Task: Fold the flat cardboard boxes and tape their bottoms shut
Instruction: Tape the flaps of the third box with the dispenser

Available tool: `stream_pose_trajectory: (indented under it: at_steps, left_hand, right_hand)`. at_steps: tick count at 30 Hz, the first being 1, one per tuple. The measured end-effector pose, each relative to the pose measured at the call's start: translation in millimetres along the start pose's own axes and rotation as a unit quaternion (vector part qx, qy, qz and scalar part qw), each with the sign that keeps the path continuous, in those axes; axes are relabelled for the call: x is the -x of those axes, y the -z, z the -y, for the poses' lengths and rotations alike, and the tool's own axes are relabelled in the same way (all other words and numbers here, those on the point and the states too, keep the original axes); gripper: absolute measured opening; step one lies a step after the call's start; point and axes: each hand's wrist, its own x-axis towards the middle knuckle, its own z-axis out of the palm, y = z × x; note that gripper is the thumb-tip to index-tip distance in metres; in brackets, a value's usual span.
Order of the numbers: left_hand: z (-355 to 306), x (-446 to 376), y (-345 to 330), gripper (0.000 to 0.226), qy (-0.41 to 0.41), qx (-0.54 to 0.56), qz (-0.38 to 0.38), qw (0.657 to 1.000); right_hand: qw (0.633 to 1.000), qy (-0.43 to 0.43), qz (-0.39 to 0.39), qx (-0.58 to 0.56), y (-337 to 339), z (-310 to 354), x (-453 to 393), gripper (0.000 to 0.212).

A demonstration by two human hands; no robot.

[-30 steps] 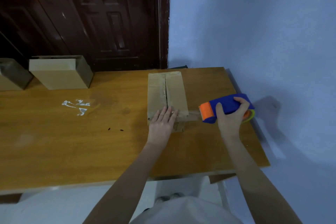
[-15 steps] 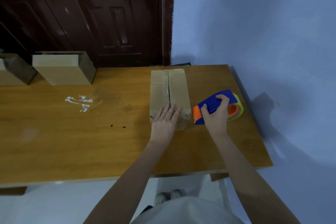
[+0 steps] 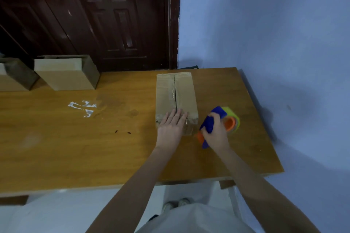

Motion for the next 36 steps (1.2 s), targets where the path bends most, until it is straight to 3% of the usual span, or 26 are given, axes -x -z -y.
stream_pose_trajectory:
  at_steps: [3, 9, 12, 17, 19, 22, 27, 32, 36]
  left_hand:
    - [0, -4, 2, 0.052, 0.009, 0.004, 0.005, 1.0]
    - [-8, -13, 27, 0.046, 0.012, -0.034, 0.046, 0.998]
    - [-13, -22, 38, 0.045, 0.022, -0.049, 0.111, 0.992]
    - [-22, -32, 47, 0.051, 0.026, -0.034, 0.127, 0.991]
    - [-29, -29, 46, 0.056, -0.046, 0.013, 0.101, 0.994]
    - [-44, -28, 46, 0.068, -0.134, 0.121, 0.132, 0.975]
    - [-59, -41, 49, 0.043, -0.119, 0.268, 0.176, 0.94]
    - [-64, -51, 54, 0.045, -0.137, 0.294, 0.272, 0.906]
    - [-69, -56, 51, 0.042, -0.131, 0.306, 0.281, 0.9]
  right_hand:
    - [0.994, -0.06, -0.057, -0.077, -4, 4, 10, 0.046]
    - [0.997, -0.022, -0.066, -0.021, 20, 13, -31, 0.045]
    - [0.998, -0.034, -0.046, 0.017, 30, 16, -40, 0.048]
    - [0.99, -0.136, 0.017, -0.014, 47, 17, -40, 0.038]
    - [0.972, -0.214, 0.049, -0.082, 56, 17, -41, 0.054]
    - [0.934, -0.319, 0.069, -0.146, 65, 14, -46, 0.077]
    - [0.891, -0.403, 0.07, -0.197, 70, 3, -50, 0.072]
    - [0.865, -0.429, 0.085, -0.244, 80, -9, -44, 0.057]
    - [0.863, -0.427, 0.095, -0.252, 87, -15, -40, 0.048]
